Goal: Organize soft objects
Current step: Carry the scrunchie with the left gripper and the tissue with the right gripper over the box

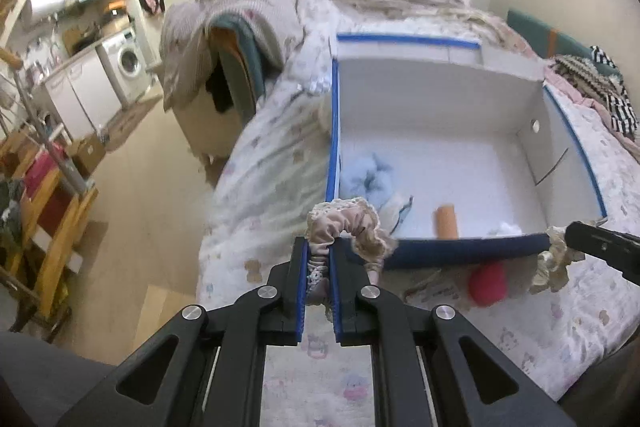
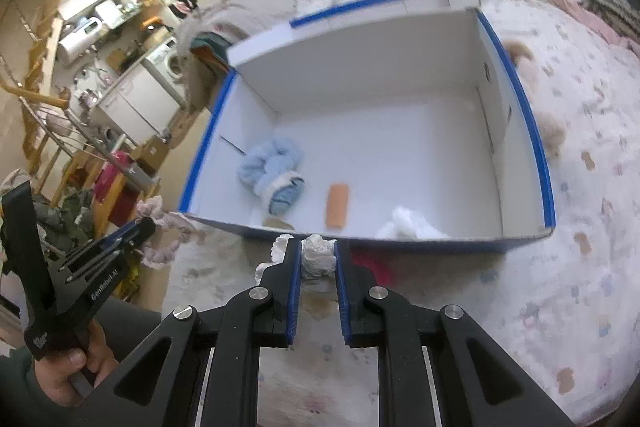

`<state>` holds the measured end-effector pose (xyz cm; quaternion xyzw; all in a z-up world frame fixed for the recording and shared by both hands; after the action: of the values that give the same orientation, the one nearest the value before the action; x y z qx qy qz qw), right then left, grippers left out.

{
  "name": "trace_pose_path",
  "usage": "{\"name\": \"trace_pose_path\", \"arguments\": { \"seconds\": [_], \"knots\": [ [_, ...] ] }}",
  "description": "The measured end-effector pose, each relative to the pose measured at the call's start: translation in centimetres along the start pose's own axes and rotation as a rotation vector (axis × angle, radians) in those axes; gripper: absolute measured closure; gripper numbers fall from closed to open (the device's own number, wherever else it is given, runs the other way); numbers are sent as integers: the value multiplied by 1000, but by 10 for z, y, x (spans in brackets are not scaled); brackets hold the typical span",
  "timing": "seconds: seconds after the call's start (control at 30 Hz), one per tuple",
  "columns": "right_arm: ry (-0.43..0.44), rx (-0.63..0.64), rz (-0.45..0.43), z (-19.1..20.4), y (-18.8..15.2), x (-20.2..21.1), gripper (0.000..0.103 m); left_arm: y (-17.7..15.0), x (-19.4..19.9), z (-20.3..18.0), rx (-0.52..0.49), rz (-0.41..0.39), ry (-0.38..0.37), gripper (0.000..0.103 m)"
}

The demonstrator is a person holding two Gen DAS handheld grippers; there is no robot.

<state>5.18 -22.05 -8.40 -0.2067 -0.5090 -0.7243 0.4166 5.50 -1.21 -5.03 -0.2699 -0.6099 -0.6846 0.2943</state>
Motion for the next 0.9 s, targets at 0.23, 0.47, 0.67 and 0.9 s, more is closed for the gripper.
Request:
{"name": "trace_pose_path", "arguments": {
  "seconds": [0.23, 0.47, 0.67, 0.9],
  "knots": [
    [47, 33, -103, 18, 15, 18, 85, 16, 26, -5, -20, -131, 5, 94],
    [64, 25, -160, 16, 27, 31, 85, 41, 28, -5, 47, -118, -49, 94],
    [56, 4, -200, 5, 41, 39, 85, 66, 20, -9, 80, -93, -76, 94],
    [30, 8, -212, -12, 60, 37, 85, 89, 0, -8, 121, -43, -92, 94]
  ]
}}
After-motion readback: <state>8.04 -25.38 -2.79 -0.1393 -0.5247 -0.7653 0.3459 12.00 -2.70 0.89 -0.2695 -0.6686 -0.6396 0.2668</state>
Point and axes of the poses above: each gripper's, at about its wrist camera, not at the fingertips, and x roughly against the way its jaws point, z to its left, y to its top, the point moved 4 cm from there along -x, roughly the way its jaws point
